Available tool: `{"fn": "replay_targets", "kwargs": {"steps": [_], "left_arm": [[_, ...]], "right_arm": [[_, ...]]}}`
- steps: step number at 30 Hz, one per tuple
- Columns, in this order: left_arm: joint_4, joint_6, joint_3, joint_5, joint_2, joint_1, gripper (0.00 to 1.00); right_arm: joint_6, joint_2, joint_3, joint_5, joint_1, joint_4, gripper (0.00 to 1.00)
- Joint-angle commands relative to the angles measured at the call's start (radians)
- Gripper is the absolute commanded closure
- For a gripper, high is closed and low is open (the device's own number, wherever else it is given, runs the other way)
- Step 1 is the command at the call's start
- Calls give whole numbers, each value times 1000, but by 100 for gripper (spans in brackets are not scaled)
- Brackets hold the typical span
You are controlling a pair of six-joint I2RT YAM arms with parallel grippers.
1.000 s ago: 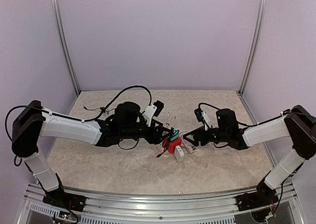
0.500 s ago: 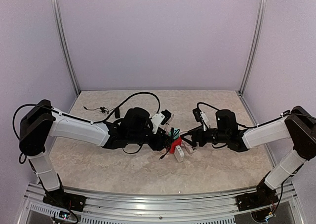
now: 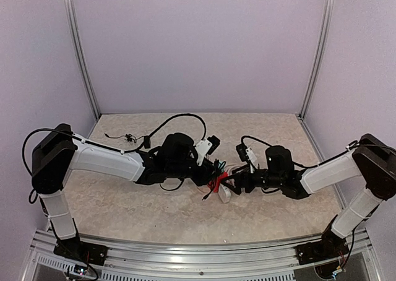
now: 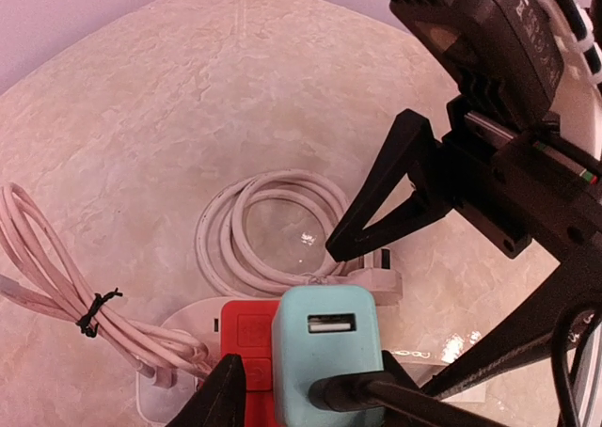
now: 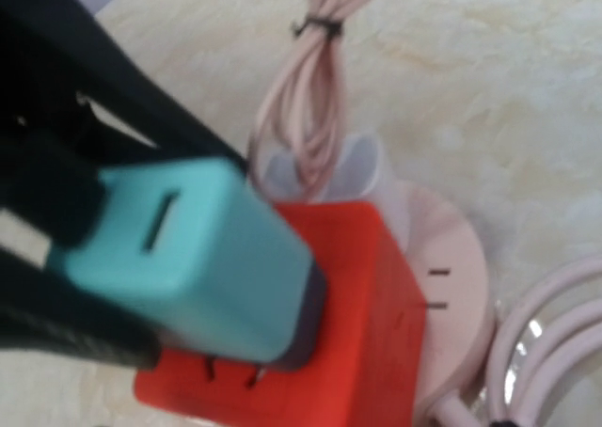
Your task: Pull the plug off the socket
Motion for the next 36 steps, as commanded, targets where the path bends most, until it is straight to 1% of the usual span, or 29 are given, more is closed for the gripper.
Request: {"fn": "replay_targets", "kwargs": {"steps": [1, 7, 10, 16, 21, 27, 32, 36], "left_arm": [[-8, 2, 16, -14, 5, -7, 60], [-22, -6, 22, -16, -1, -8, 67], [-24, -9, 25, -16, 2, -11, 69], [-23, -8, 29, -7, 5, -16, 72], [-28, -8, 37, -7, 8, -18, 74], [-31, -6, 40, -9, 6, -21, 77], [-30, 2, 42, -14, -9, -28, 81], [-32, 8, 46, -21, -27, -32, 86]], "right_arm": [[-42, 48, -17, 98, 51, 62, 13], [-47, 80, 10, 178, 98, 78, 6], [-47, 88, 39, 229, 113, 42, 4], [-48, 115, 84, 259, 120, 11, 3], [-50, 155, 120, 270, 120, -26, 5], [-52, 177, 120, 259, 120, -26, 13], [-55, 176, 114, 270, 120, -27, 25], [-56, 178, 116, 286, 120, -44, 39]]}}
